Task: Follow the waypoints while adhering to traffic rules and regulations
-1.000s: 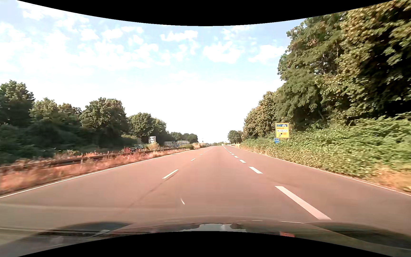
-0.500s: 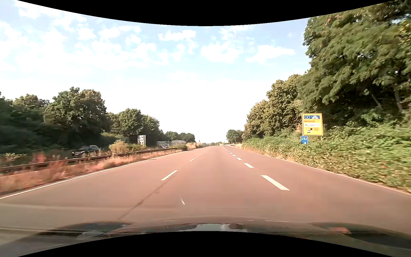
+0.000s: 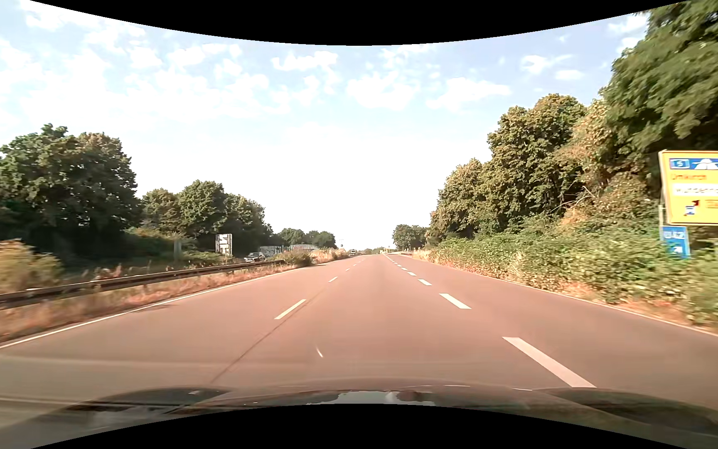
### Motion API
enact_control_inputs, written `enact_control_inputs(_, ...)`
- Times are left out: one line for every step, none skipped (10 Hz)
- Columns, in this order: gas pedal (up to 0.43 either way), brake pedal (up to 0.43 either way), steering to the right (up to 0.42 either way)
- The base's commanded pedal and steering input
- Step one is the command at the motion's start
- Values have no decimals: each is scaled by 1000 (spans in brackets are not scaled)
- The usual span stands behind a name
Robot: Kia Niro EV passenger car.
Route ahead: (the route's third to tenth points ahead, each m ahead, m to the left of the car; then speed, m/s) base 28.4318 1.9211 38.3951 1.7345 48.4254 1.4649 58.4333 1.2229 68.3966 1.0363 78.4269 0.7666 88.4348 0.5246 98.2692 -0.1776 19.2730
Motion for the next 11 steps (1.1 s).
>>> enact_control_inputs(260, 0, 3)
enact_control_inputs(260, 0, 3)
enact_control_inputs(260, 0, 3)
enact_control_inputs(260, 0, 3)
enact_control_inputs(260, 0, 3)
enact_control_inputs(260, 0, 3)
enact_control_inputs(260, 0, 1)
enact_control_inputs(260, 0, -1)
enact_control_inputs(260, 0, -1)
enact_control_inputs(248, 0, -1)
enact_control_inputs(240, 0, 0)
